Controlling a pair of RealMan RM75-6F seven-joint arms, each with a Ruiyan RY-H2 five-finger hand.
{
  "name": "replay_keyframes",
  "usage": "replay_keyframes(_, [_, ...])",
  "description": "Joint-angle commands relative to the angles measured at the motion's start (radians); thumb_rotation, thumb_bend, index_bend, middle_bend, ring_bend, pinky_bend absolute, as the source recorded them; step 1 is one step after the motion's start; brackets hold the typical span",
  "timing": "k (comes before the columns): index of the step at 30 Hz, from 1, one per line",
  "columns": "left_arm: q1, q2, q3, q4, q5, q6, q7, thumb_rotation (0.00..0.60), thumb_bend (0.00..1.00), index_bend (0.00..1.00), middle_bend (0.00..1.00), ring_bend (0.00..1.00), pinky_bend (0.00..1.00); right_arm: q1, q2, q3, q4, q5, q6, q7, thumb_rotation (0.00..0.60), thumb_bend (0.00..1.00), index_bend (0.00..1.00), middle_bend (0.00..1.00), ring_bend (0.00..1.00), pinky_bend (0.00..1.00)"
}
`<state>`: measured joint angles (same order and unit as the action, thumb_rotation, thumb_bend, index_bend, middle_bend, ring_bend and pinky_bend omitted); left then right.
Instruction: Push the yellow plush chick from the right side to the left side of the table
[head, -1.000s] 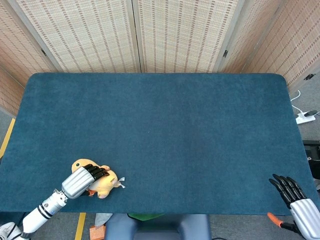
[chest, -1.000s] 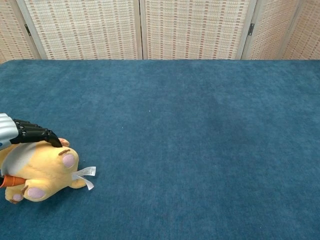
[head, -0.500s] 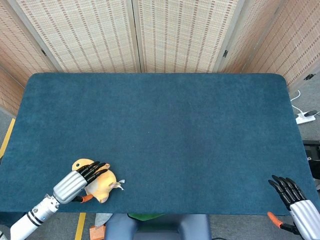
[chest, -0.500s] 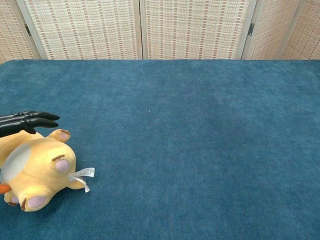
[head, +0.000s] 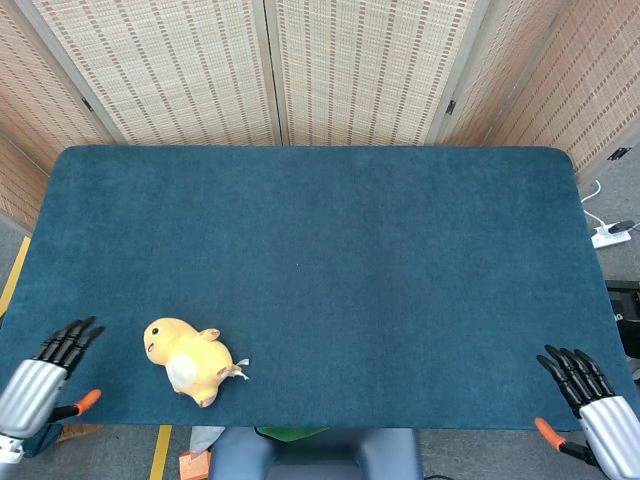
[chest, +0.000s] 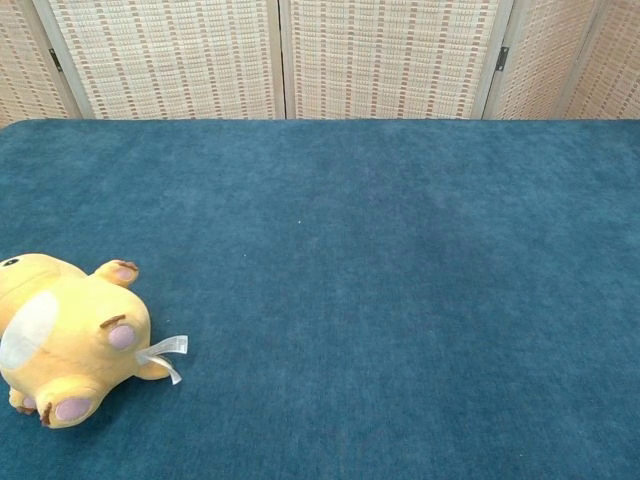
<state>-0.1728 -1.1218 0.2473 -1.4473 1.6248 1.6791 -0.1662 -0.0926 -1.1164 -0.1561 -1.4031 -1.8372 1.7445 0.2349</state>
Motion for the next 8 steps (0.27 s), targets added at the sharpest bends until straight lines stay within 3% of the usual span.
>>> replay_keyframes(1, [0.146, -0.036, -0.099, 0.031, -0.168, 0.124, -0.133, 0.6, 0.24, 0.0, 0.0, 0.0, 0.13, -0.024, 0.005, 0.079, -0.121, 0.136, -0.017, -0.21, 0.6, 0.26, 0.0, 0.0, 0.0, 0.0])
replay_keyframes(4, [0.177, -0.071, -0.131, 0.094, -0.202, 0.12, -0.167, 0.6, 0.24, 0.0, 0.0, 0.0, 0.12, -0.035, -0.033, 0.123, -0.14, 0.17, 0.018, -0.285, 0.6, 0.26, 0.0, 0.0, 0.0, 0.0])
replay_keyframes(8, [0.187, -0.069, -0.125, 0.11, -0.13, 0.135, -0.178, 0.6, 0.24, 0.0, 0.0, 0.0, 0.11, -0.036, -0.041, 0.117, -0.129, 0.141, 0.027, -0.273, 0.6, 0.26, 0.0, 0.0, 0.0, 0.0])
